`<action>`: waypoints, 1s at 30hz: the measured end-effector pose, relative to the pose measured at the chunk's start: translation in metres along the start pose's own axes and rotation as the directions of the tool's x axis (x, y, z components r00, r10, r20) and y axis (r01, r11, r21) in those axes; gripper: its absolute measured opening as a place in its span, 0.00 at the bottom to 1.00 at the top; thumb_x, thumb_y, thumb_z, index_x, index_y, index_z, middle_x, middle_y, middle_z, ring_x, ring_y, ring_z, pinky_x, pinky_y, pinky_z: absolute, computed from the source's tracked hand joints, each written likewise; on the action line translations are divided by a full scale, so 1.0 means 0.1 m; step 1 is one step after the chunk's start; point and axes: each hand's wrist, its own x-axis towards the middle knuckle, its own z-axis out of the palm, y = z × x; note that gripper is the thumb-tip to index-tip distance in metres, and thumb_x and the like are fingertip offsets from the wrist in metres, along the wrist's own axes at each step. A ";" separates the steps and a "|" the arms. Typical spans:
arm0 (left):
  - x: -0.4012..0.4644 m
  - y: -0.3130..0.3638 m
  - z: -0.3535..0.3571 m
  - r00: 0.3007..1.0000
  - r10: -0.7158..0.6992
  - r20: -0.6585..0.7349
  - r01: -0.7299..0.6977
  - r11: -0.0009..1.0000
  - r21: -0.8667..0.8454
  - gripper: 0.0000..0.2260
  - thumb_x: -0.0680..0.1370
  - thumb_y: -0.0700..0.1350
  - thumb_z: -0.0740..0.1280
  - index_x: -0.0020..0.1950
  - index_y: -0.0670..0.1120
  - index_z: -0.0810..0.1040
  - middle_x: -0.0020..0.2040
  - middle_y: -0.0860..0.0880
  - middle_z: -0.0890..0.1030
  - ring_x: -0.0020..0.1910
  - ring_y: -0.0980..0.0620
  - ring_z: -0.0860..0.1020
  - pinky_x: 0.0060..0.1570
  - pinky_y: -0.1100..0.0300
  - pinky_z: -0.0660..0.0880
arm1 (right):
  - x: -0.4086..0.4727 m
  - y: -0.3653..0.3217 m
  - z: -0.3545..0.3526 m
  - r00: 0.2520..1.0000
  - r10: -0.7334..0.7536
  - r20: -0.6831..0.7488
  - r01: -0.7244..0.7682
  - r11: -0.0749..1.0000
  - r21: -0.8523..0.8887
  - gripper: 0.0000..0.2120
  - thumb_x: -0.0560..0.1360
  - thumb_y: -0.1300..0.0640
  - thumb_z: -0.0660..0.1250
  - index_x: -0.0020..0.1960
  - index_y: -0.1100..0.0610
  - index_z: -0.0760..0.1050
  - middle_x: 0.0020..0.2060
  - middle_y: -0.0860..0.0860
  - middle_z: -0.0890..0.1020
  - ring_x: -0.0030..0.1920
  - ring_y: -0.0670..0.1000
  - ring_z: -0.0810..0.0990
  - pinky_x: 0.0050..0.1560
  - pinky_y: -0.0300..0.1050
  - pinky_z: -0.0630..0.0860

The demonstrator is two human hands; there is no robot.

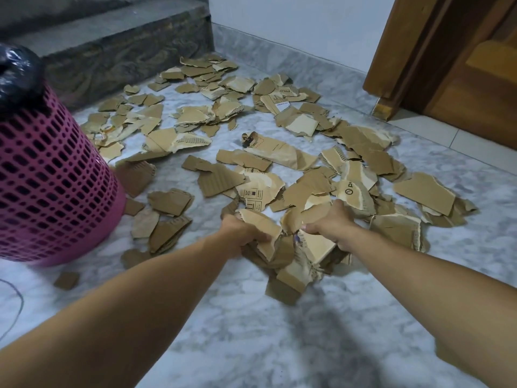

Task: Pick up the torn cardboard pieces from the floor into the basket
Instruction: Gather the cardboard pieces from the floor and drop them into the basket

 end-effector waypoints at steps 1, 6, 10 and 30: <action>0.00 0.00 -0.02 0.999 -0.010 0.031 0.010 1.000 -0.007 0.29 0.61 0.34 0.81 0.57 0.37 0.73 0.43 0.42 0.81 0.35 0.47 0.79 0.18 0.65 0.72 | 0.01 0.00 -0.02 1.000 -0.002 0.011 0.002 1.000 0.024 0.46 0.69 0.55 0.79 0.76 0.61 0.54 0.71 0.58 0.67 0.70 0.58 0.66 0.60 0.46 0.69; -0.10 0.16 -0.19 0.989 0.007 0.145 -0.008 1.000 0.004 0.25 0.64 0.30 0.77 0.59 0.35 0.76 0.47 0.38 0.83 0.43 0.40 0.82 0.32 0.52 0.81 | 0.04 -0.16 -0.14 0.999 -0.035 0.036 0.030 0.991 0.133 0.47 0.65 0.55 0.81 0.75 0.57 0.58 0.68 0.56 0.72 0.67 0.57 0.71 0.64 0.47 0.70; -0.15 0.51 -0.56 0.983 0.089 0.161 -0.091 0.996 0.002 0.23 0.67 0.28 0.74 0.60 0.35 0.75 0.49 0.38 0.82 0.45 0.39 0.82 0.30 0.49 0.81 | 0.08 -0.52 -0.26 0.990 -0.134 0.037 0.125 0.976 0.178 0.49 0.62 0.56 0.83 0.75 0.55 0.59 0.63 0.49 0.74 0.63 0.55 0.74 0.65 0.52 0.73; -1.90 2.48 -3.94 0.847 0.439 -0.298 -0.459 0.888 0.005 0.23 0.64 0.28 0.75 0.59 0.36 0.77 0.52 0.38 0.82 0.48 0.38 0.82 0.47 0.42 0.80 | -1.16 -4.46 -0.24 0.767 -0.625 0.145 0.582 0.773 0.255 0.32 0.61 0.53 0.83 0.59 0.56 0.72 0.50 0.52 0.81 0.41 0.47 0.80 0.35 0.41 0.77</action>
